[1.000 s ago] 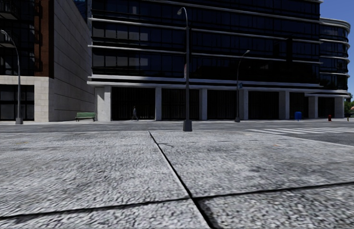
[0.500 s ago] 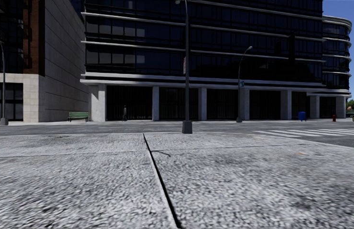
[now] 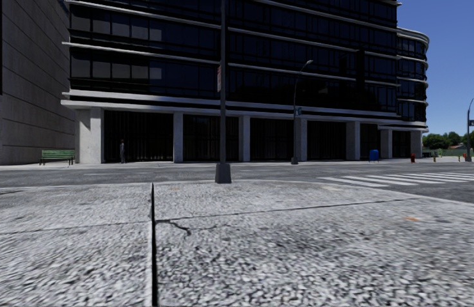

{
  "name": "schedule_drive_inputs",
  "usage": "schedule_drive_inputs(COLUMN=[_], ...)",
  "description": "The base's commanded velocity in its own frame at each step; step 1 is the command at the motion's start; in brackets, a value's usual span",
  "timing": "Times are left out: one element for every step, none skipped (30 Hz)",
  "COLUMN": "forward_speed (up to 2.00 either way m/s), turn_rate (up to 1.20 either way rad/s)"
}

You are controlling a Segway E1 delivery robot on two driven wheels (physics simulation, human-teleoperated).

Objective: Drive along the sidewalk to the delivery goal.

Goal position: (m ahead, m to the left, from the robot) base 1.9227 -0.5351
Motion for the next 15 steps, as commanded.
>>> schedule_drive_inputs(forward_speed=[1.89,1.86,1.86,1.85,1.85,1.83,1.80,1.75,1.75,1.68,1.65,1.63,1.60,1.57,1.57], turn_rate=[-0.40,-0.40,-0.40,-0.40,-0.40,-0.40,-0.40,-0.40,-0.40,-0.40,-0.40,-0.40,-0.40,-0.40,-0.40])
